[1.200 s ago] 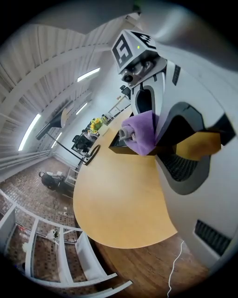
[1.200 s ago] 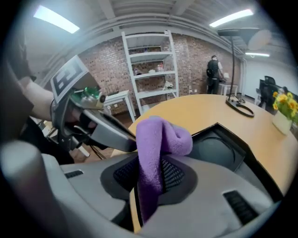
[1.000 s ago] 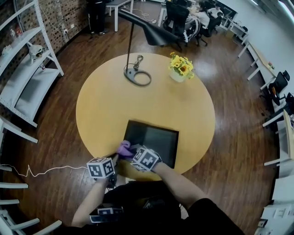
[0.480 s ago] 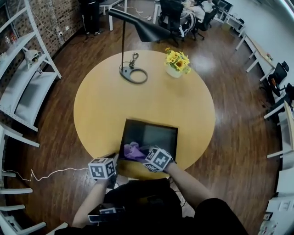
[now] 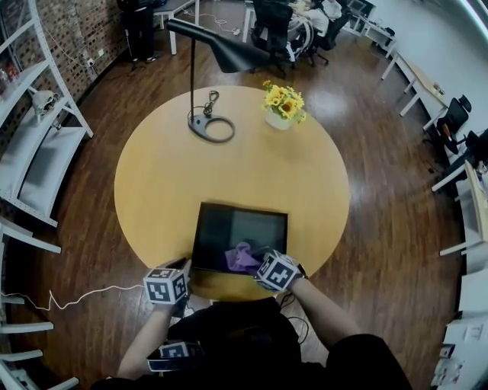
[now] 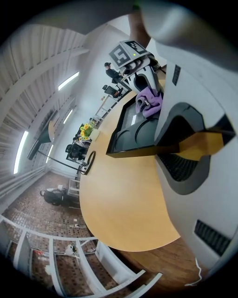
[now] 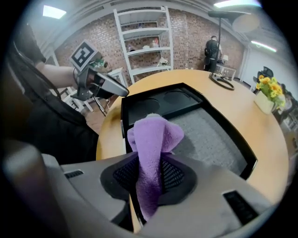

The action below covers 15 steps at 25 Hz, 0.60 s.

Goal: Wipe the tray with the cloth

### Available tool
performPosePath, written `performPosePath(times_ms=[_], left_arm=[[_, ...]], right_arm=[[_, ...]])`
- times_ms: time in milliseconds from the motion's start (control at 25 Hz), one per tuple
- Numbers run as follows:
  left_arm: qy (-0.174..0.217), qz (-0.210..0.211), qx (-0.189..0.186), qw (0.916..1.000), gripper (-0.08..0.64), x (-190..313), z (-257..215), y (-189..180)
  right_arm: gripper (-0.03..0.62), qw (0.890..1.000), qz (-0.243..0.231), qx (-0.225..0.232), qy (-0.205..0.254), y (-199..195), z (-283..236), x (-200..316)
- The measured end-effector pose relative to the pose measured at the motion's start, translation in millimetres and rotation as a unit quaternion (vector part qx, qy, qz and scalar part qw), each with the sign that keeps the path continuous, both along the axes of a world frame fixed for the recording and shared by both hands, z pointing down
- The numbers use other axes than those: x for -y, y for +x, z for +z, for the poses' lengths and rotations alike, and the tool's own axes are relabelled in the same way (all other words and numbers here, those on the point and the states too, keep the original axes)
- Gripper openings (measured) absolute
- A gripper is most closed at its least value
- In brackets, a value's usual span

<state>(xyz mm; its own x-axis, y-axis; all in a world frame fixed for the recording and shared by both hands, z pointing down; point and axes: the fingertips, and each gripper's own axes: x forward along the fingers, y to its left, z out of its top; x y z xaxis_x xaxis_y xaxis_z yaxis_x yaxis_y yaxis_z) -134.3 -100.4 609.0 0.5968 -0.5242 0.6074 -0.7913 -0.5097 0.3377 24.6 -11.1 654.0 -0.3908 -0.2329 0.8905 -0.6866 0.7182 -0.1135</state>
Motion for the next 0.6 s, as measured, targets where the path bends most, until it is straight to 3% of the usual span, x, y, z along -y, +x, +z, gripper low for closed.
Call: performPosePath(times_ms=[80,160,200,280,360,400,440,480,600], left_arm=[[0.032,0.013,0.010,0.9993,0.052,6.7,-8.2,4.2],[0.060,0.030,0.012,0.9977,0.052,16.8,-17.6,13.7],[0.070,0.041,0.015,0.9966,0.052,22.7,-19.9,19.9],[0.085,0.068,0.032,0.9935,0.052,34.2,-17.1,32.6],[0.086,0.091,0.058,0.9904,0.052,41.0,-7.5,40.5],[0.083,0.100,0.067,0.9892,0.052,42.2,-3.7,43.2],[0.080,0.107,0.072,0.9885,0.049,41.7,-1.4,45.8],[0.075,0.113,0.074,0.9879,0.051,39.4,0.2,48.5],[0.072,0.123,0.081,0.9866,0.041,30.0,1.0,51.3]], right_arm=[[0.097,0.997,0.076,0.020,0.005,14.8,4.8,12.7],[0.097,0.979,0.191,0.071,0.015,27.8,-0.8,37.2],[0.097,0.961,0.254,0.106,0.020,32.6,-7.9,52.2],[0.098,0.912,0.367,0.182,0.020,37.7,-21.1,80.8],[0.101,0.865,0.444,0.234,0.000,36.6,-22.0,100.8],[0.101,0.850,0.468,0.242,-0.012,34.5,-17.8,107.7],[0.102,0.842,0.484,0.237,-0.022,32.3,-12.1,113.1],[0.103,0.841,0.493,0.221,-0.026,30.7,-6.2,117.4],[0.101,0.861,0.488,0.146,-0.010,29.3,4.6,128.2]])
